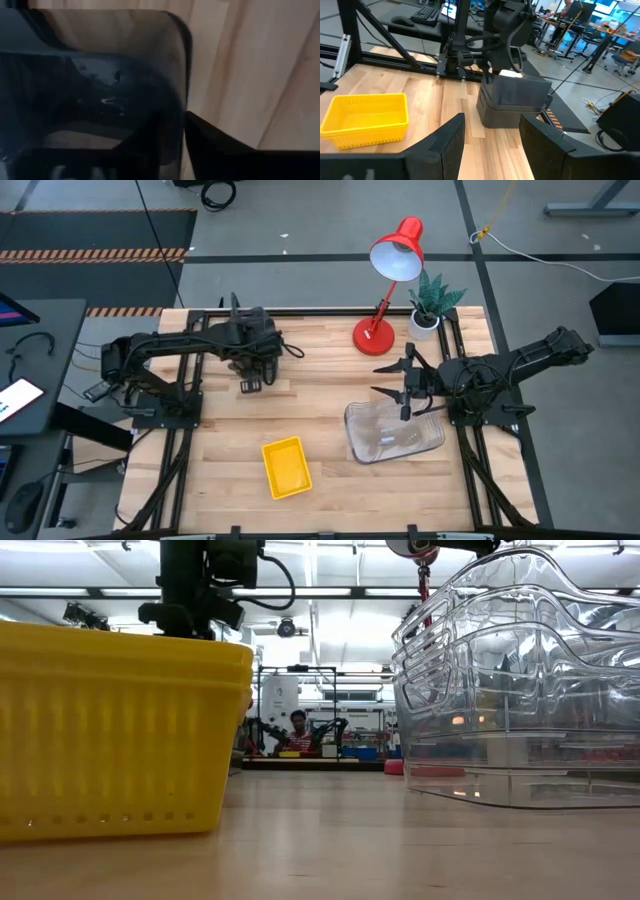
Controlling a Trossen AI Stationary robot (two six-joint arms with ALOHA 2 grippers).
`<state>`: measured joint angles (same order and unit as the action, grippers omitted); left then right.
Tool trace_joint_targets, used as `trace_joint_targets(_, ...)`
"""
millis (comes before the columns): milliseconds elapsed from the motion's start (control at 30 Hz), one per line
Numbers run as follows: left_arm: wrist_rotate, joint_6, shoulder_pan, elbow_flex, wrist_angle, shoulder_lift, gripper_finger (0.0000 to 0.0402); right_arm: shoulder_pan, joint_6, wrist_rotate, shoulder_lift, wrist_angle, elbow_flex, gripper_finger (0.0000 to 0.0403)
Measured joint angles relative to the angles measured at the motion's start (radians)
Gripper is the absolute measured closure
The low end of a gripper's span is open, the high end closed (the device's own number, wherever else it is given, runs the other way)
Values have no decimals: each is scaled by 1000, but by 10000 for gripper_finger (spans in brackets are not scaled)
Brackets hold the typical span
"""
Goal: Stack baskets by color
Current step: Stack the left black bin on top of the right black bin, then return to Home Position
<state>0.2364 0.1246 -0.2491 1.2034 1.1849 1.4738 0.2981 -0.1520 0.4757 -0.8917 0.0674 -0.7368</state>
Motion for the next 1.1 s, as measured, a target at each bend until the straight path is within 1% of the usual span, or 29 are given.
trace_joint_targets(100,22,1,1,0,4,0,372,0,0,-6,0,-1,0,210)
trace_joint_targets(167,23,3,1,0,25,-1,392,0,0,-6,0,-2,0,210)
trace_joint_targets(433,47,-30,12,0,111,-2,397,0,0,-6,0,-7,0,210)
trace_joint_targets(700,-47,-29,10,0,122,0,396,0,0,-6,0,-7,0,210)
trace_joint_targets(767,-49,-10,11,0,120,0,388,0,0,-6,0,-7,0,210)
trace_joint_targets(833,-41,-3,15,0,113,1,366,0,0,-6,0,-7,0,210)
trace_joint_targets(1033,-25,10,18,3,111,1,268,0,0,-6,0,-7,0,210)
trace_joint_targets(1100,-23,0,18,25,132,2,237,0,0,-6,0,-7,0,210)
